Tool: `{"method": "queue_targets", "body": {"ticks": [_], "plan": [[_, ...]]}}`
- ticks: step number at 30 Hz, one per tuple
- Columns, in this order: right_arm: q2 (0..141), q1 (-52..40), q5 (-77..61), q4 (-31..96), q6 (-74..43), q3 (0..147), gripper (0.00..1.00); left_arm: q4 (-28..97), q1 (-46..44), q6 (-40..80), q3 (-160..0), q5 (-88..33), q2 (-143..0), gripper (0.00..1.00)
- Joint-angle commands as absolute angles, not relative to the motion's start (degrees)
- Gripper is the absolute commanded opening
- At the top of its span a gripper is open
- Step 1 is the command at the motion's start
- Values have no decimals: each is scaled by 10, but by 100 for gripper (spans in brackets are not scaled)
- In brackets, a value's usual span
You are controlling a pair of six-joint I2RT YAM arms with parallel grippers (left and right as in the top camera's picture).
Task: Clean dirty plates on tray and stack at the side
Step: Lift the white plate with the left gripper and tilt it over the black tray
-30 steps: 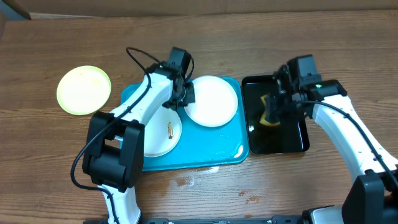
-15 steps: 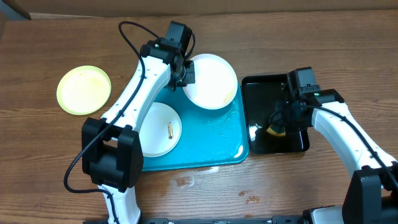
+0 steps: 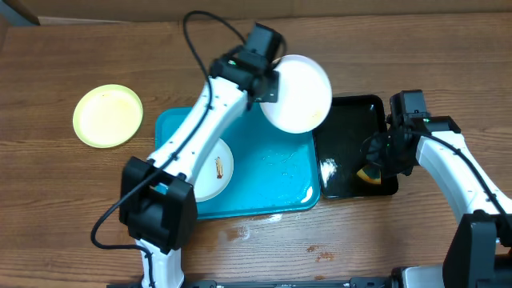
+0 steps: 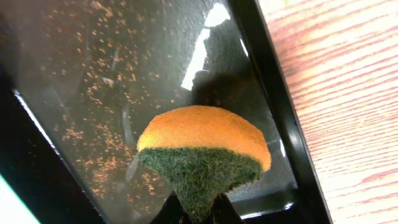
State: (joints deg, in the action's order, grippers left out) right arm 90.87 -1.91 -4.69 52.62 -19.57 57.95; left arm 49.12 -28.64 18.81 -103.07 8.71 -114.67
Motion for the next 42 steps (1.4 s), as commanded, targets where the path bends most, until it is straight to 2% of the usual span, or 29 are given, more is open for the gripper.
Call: {"method": "queue_targets", "body": {"ticks": [1, 9, 16, 18, 26, 35, 39, 42], "plan": [[909, -18, -52, 506, -193, 550, 10, 458, -334, 152, -1049, 208, -1144, 4], [909, -18, -52, 449, -193, 506, 28, 355, -433, 63, -1049, 472, -1144, 4], [909, -18, -52, 439, -193, 506, 84, 275, -489, -20, -1049, 588, -1144, 4], [909, -18, -58, 439, -193, 506, 90, 264, -498, -26, -1049, 612, -1144, 4], [909, -18, -91, 451, -191, 535, 93, 210, -518, -87, -1049, 639, -1144, 4], [909, -18, -91, 487, -191, 555, 97, 192, -535, -103, -1049, 665, -1144, 4], [909, -18, -91, 492, -191, 555, 97, 211, -538, -69, -1049, 660, -1144, 4], [909, -18, -91, 495, -191, 555, 97, 272, -533, 0, -1049, 621, -1143, 4]]}}
